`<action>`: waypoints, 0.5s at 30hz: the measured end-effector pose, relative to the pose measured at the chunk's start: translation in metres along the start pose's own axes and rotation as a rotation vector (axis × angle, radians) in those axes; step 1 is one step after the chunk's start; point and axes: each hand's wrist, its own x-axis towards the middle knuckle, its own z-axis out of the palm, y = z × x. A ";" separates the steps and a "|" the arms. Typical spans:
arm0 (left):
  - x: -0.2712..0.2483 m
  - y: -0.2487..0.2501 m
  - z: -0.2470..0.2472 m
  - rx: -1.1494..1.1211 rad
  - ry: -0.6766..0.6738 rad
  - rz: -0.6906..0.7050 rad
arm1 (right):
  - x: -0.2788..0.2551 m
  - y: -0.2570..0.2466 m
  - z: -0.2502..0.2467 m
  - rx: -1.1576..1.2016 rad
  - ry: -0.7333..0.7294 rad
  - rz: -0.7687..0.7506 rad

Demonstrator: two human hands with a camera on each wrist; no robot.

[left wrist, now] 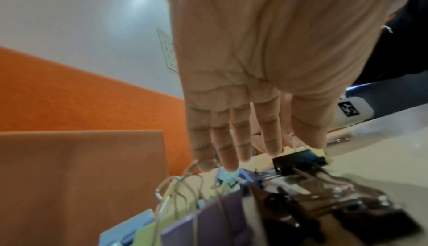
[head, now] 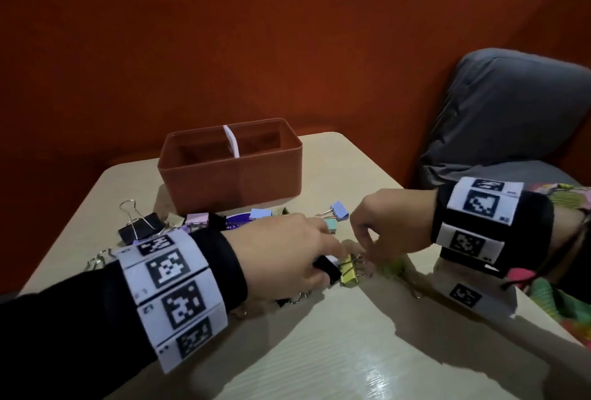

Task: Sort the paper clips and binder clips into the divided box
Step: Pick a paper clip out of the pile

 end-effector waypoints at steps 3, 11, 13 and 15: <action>-0.001 0.002 -0.001 0.011 -0.038 0.009 | 0.004 -0.002 0.000 -0.034 -0.021 -0.004; -0.009 0.005 -0.003 0.002 -0.069 0.004 | 0.015 -0.007 0.003 0.028 -0.080 -0.080; -0.011 0.006 -0.005 0.010 -0.062 0.013 | 0.014 -0.006 0.006 0.058 -0.101 -0.109; -0.012 0.008 -0.006 -0.016 -0.006 0.047 | 0.013 -0.005 0.007 0.097 -0.118 -0.117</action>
